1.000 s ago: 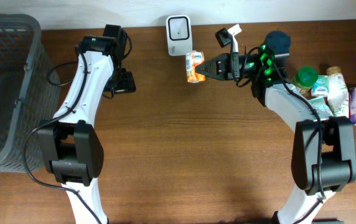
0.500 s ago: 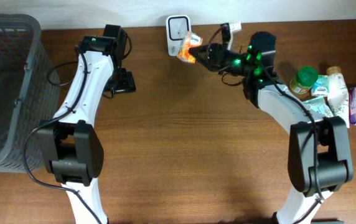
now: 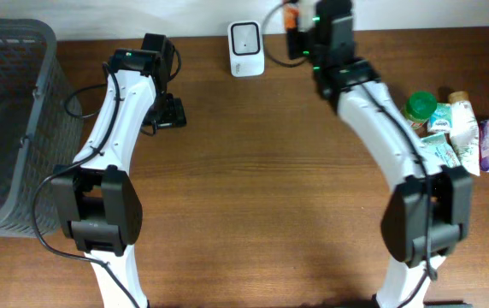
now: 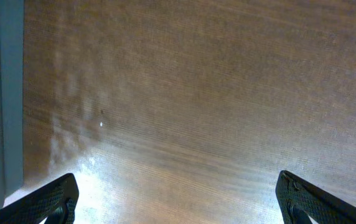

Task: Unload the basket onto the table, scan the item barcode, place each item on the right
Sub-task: 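Hold the orange tissue pack up to the scanner with the right gripper, then carry the orange tissue pack right and drop it at the right edge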

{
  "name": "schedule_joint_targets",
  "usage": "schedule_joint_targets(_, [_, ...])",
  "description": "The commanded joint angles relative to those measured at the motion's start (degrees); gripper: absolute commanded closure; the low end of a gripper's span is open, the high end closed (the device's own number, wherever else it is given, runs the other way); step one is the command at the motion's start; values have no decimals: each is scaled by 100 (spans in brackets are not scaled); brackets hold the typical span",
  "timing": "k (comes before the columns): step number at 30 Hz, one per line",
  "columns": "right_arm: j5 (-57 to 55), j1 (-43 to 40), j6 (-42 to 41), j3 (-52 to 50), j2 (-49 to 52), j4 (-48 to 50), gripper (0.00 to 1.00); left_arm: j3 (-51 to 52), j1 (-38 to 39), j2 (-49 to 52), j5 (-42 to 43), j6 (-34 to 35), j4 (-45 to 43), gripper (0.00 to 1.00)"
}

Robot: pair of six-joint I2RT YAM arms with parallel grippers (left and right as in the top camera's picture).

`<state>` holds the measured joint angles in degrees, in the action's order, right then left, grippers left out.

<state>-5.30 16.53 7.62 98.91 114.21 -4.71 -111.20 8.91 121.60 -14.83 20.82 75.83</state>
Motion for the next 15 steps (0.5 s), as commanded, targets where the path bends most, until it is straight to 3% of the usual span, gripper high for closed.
schedule_joint_targets(1, [-960, 437, 2085, 15, 745, 1093, 90, 37, -9, -42, 24, 17, -13, 1])
schedule_joint_targets(5, [-807, 669, 2205, 22, 1735, 2743, 90, 37, -9, -42, 24, 17, -13, 1])
schedule_joint_targets(10, [-243, 664, 2354, 24, 2111, 3458, 90, 37, -9, -42, 24, 17, -13, 1])
schedule_joint_targets(12, [-247, 664, 2192, 63, 2114, 3383, 94, 37, -9, -42, 24, 17, -13, 1])
schedule_joint_targets(15, [-114, 588, 2194, 468, 2118, 2028, 96, 37, -9, -42, 24, 17, -13, 1])
